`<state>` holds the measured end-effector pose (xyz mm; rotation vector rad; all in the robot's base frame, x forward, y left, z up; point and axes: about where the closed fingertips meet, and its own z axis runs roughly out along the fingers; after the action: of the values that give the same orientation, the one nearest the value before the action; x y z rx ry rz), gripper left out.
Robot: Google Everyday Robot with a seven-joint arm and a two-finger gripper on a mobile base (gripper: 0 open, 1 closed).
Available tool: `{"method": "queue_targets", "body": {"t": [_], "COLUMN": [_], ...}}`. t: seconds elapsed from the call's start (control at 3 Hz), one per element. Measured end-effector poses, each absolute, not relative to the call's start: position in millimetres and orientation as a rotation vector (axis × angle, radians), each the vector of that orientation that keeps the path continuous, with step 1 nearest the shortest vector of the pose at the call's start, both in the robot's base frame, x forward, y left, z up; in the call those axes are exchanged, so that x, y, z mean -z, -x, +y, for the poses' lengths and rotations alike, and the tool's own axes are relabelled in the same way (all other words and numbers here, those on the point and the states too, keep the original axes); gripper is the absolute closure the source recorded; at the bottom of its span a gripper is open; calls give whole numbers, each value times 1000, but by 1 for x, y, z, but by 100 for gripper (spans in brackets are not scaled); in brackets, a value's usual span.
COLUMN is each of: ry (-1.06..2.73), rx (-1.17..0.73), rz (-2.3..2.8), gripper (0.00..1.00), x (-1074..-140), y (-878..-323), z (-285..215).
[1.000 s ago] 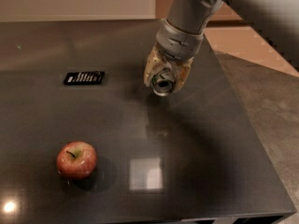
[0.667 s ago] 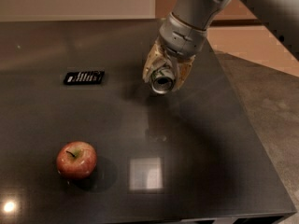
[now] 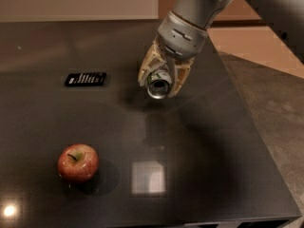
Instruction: Place 7up can upright
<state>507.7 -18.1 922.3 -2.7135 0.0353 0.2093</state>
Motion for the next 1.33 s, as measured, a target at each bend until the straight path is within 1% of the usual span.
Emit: {"method": "queue_targets", "body": {"t": [0.33,0.67,1.33], "ry": [2712,2694,2651], "rx": [-277,-236,-146], "rz": [26,42,335], "gripper": [100,100,100], "x": [-935,-937,-950], "y": [-482,-488,-484], "z": [-9,-3,16]}}
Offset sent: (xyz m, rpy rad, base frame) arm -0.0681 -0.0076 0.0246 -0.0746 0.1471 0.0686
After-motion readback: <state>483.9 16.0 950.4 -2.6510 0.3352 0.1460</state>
